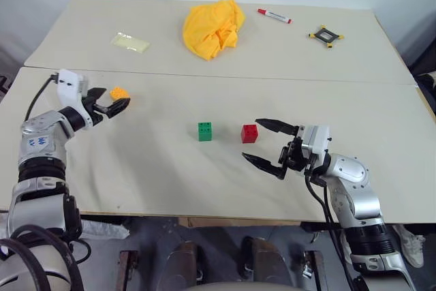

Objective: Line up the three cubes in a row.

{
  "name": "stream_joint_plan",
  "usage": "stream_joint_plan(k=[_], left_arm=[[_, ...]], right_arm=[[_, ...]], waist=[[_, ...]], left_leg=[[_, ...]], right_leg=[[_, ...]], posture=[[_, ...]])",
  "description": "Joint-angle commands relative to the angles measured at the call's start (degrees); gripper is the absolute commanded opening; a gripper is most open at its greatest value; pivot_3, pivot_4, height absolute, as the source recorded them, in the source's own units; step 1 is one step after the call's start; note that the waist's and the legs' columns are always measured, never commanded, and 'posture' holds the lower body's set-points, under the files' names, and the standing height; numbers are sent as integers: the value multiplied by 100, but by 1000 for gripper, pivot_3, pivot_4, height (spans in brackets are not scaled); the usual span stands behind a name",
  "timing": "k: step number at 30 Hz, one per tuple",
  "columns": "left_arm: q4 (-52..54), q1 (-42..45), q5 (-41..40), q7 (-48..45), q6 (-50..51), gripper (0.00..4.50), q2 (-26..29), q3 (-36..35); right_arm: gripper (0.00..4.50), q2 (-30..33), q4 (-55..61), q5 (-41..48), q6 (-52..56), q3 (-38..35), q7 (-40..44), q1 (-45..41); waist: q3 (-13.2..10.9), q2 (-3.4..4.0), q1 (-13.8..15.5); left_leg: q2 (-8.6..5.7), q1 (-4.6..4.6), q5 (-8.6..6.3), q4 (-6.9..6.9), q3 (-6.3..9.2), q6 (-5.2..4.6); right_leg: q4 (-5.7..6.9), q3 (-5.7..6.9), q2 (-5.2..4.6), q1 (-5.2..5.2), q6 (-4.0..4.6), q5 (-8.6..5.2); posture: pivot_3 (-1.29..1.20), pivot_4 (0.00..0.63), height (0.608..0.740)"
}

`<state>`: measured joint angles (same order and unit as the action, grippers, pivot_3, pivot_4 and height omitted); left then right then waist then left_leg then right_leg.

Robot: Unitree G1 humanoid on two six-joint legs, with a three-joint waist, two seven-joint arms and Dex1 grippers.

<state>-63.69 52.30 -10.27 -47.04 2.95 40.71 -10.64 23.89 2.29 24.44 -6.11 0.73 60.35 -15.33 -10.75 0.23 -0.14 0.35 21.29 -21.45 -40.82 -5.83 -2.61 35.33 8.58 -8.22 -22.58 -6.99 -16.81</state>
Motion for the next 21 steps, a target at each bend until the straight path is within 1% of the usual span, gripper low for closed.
stream_joint_plan(k=[1,2,5,13,14,16,18,21], left_arm=[[-445,353,266,-57,-188,4494,109,107],[-555,416,361,-34,-262,4494,140,156],[-756,566,488,-60,-420,3921,226,170],[-921,637,682,-653,-581,1516,195,260],[-924,643,678,-740,-617,1497,176,250],[-796,641,423,-1700,-824,1497,84,128],[-667,640,289,-2392,-1124,1497,11,78],[-459,567,402,-3272,-1604,1497,-90,303]], right_arm=[[4500,73,264,101,23,-114,-65,-47],[4500,77,268,102,27,-120,-74,-55],[4500,89,322,106,43,-142,-138,-26],[4500,195,496,122,90,-201,-219,175],[4500,204,501,125,93,-207,-222,179],[4500,223,524,123,105,-226,-231,195],[4500,249,553,129,113,-244,-237,228],[4500,310,646,152,148,-284,-263,349]], waist=[[0,0,-15],[0,0,-32],[0,-1,-63],[-2,-4,-22],[-2,-4,-13],[-2,-4,-4],[-2,-4,0],[-2,-4,-3]], left_leg=[[0,0,0,2,0,0],[1,0,0,3,0,0],[4,-1,0,8,-6,0],[24,1,0,2,-5,-1],[24,0,0,2,-6,-1],[25,1,0,0,-5,-1],[25,2,0,-2,-6,-1],[25,3,0,-2,-6,-1]], right_leg=[[0,1,0,0,0,0],[1,2,0,-2,-1,-1],[3,4,0,-7,-1,-1],[8,5,-7,-8,-1,-1],[9,4,-8,-8,-1,0],[10,5,-9,-8,-1,0],[11,7,-9,-8,-1,-1],[10,10,-9,-8,-1,-1]], posture=[[0,150,740],[0,150,740],[0,150,740],[0,150,740],[0,150,740],[0,150,740],[0,150,740],[0,150,740]])
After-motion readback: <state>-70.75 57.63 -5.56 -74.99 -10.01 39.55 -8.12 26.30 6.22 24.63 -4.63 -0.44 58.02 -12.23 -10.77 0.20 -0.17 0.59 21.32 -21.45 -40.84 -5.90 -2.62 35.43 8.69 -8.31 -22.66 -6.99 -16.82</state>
